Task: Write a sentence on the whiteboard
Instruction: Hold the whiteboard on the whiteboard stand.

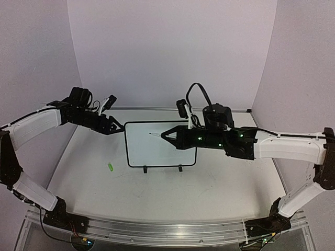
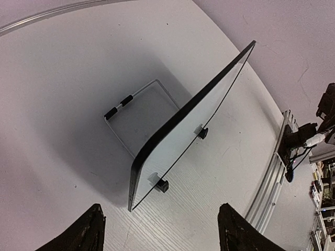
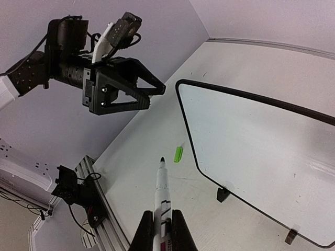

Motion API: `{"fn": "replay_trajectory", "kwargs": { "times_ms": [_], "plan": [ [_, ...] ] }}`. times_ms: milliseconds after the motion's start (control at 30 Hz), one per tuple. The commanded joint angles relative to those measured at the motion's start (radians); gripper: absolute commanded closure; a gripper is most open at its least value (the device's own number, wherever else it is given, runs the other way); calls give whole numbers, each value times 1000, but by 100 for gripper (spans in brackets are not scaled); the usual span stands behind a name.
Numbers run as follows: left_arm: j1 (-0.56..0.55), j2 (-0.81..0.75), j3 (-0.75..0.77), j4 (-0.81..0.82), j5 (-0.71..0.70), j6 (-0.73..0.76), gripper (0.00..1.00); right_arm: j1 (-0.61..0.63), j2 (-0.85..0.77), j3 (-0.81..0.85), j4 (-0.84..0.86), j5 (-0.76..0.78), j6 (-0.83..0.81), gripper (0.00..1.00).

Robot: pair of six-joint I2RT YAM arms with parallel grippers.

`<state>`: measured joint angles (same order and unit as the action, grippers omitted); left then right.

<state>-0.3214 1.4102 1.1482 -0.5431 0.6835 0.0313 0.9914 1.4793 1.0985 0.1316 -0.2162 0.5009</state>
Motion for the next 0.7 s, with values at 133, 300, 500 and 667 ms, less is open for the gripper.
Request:
{"fn": "replay_trajectory", "kwargs": {
  "times_ms": [133, 300, 500, 667],
  "plan": [
    [1, 23, 3, 98, 101, 166, 28, 37, 141, 131, 159, 74, -2, 100],
    [1, 23, -9, 123, 105, 170, 38, 44, 213, 175, 188, 90, 5, 100],
    [1, 64, 40, 93, 67, 191, 43, 45, 256, 210, 189, 81, 1, 100],
    [2, 116, 85, 51, 67, 231, 48, 44, 285, 236, 179, 92, 9, 100]
  ]
}}
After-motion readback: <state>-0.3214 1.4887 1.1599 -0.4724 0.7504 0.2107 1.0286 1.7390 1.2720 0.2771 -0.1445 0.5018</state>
